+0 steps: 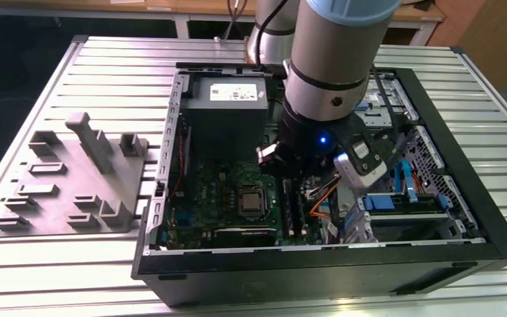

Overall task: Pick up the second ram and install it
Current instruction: 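Press down the second ram until it locks into place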

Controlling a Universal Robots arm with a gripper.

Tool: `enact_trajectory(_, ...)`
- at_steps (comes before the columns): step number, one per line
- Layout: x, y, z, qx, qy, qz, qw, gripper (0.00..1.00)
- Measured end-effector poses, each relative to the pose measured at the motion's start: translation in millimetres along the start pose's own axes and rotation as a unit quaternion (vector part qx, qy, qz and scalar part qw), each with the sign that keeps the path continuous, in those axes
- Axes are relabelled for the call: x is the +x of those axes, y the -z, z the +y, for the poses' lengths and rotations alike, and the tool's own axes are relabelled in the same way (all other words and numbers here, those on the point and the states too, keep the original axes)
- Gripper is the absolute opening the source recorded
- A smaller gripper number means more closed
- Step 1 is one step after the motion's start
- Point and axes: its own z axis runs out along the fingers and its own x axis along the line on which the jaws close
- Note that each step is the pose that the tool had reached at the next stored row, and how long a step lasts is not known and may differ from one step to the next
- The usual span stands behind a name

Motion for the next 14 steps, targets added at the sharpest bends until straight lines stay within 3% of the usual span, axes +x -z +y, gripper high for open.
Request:
enact_trajectory(4,-0.8,-0.2,10.9,-0.0001,0.000,0.0000,1.0000,0.10)
enact_trajectory(14,-0.9,1.0,11.1,0.0000,0.000,0.0000,1.0000,0.10)
